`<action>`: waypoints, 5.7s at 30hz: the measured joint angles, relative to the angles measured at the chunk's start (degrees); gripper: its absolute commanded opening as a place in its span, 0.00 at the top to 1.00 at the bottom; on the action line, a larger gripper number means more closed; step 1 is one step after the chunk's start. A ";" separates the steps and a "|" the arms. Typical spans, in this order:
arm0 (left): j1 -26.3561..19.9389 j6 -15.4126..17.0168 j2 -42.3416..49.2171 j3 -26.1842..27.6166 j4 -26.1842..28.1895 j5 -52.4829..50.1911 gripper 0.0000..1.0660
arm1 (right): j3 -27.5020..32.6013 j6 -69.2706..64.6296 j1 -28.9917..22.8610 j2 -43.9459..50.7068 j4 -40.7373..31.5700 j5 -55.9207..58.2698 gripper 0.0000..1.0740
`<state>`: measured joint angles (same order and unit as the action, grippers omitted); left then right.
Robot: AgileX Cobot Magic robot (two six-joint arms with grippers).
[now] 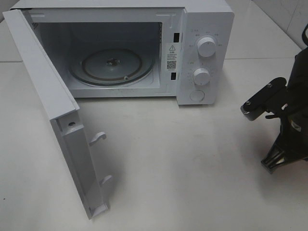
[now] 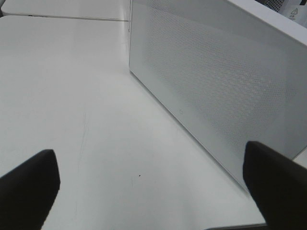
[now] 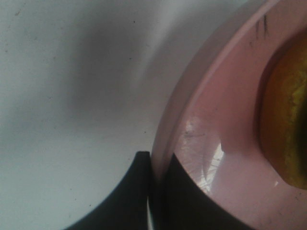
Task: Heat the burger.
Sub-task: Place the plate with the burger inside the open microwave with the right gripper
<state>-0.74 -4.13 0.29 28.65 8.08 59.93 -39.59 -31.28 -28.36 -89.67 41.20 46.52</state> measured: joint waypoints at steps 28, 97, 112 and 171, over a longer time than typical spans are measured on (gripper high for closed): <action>0.00 0.00 0.00 0.00 0.00 0.00 0.10 | 3.32 0.63 -18.22 9.85 -0.06 9.22 1.00; 0.00 0.00 0.00 0.00 0.00 0.00 0.10 | 3.44 43.89 -34.72 12.20 3.27 -9.91 1.00; 0.00 0.00 0.00 0.00 0.00 0.00 0.10 | 3.61 78.61 -19.77 12.15 -10.49 -23.03 1.00; 0.00 0.00 0.00 0.00 0.00 0.00 0.10 | -21.31 134.65 -5.84 -9.74 -51.39 -20.74 1.00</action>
<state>-0.74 -4.13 0.29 28.65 8.08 59.93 -60.91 103.36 -34.21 -99.41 -10.20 25.78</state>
